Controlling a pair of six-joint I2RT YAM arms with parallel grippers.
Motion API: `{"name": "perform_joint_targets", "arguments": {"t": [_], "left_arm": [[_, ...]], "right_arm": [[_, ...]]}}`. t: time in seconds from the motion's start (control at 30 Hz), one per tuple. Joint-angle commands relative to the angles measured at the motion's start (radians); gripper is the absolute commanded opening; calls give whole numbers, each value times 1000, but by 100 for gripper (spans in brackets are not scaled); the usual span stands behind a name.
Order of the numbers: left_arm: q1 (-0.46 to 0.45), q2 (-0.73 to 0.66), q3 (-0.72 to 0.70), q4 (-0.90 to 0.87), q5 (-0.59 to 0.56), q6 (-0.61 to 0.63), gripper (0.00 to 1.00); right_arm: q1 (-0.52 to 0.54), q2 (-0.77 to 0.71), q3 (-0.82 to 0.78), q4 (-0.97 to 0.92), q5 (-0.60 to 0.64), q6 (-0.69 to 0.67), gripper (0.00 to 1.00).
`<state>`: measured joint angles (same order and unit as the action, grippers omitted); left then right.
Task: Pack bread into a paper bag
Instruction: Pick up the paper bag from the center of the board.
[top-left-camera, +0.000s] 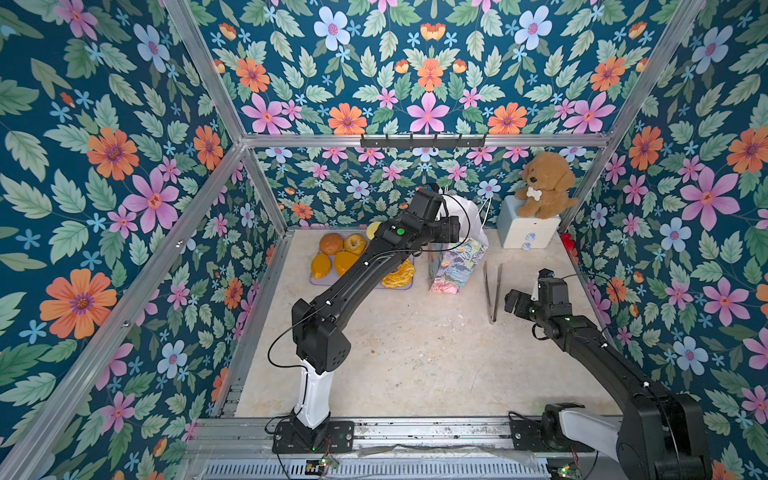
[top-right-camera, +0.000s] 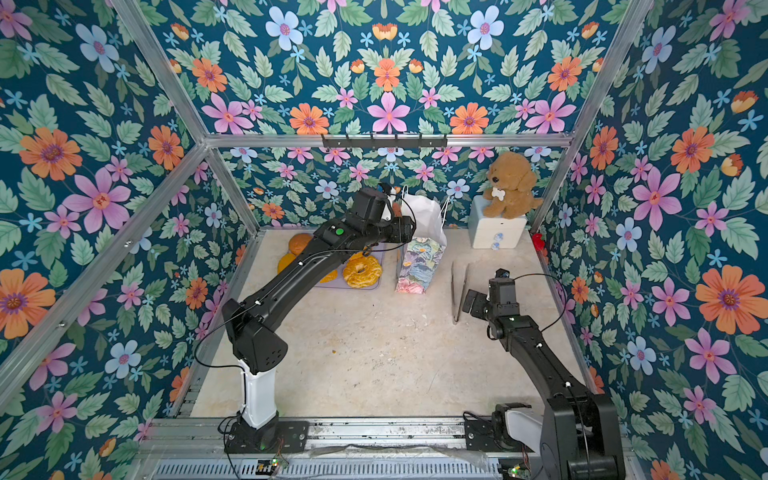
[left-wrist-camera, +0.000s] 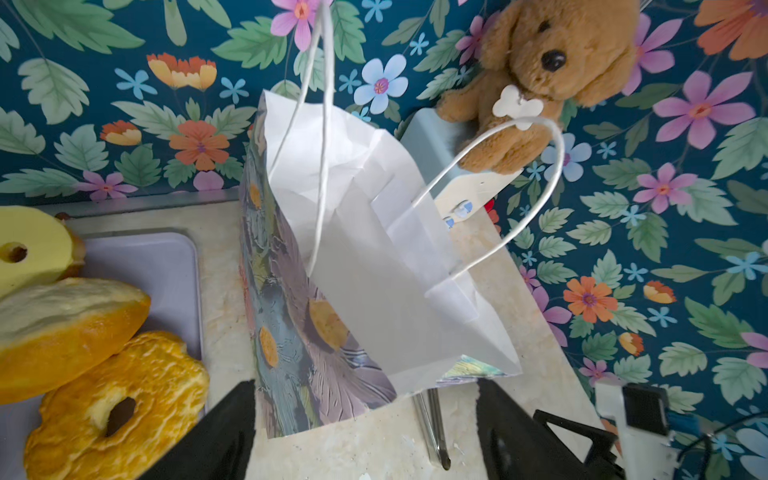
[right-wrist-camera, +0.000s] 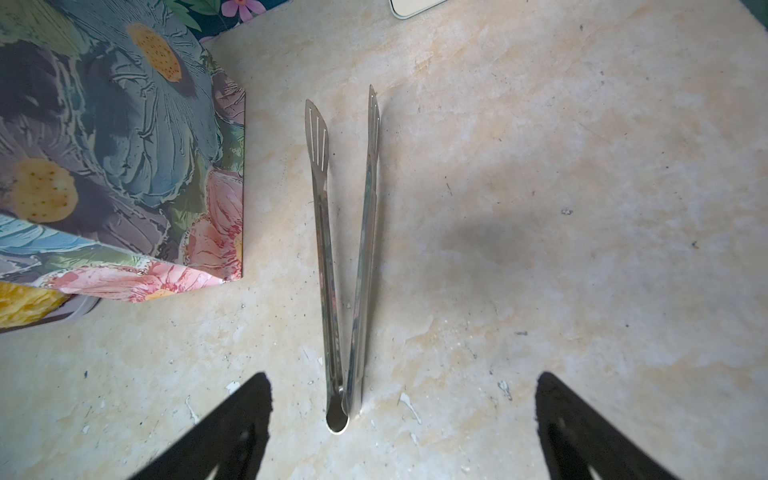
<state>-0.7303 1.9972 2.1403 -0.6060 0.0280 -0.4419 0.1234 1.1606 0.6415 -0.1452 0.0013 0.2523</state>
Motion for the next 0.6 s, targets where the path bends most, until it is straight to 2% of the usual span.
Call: {"name": "perform_joint_targets", "arguments": {"t": [0.0,0.3,0.5,0.57], "left_arm": [[-3,23,13,-44,-60,8,86],[-8,107,107,-51,-111,11,85],[-8,125,126,-61,-133,27,79],[-7,130,124,-61,-124,29,74]], "right_arm": [[1,-7,-8,26,-1,8,100],[1,0,-13,23,-7,11,100],[1,2,-16,26,-7,13,100],[1,5,-15,27,-8,12,100]]}}
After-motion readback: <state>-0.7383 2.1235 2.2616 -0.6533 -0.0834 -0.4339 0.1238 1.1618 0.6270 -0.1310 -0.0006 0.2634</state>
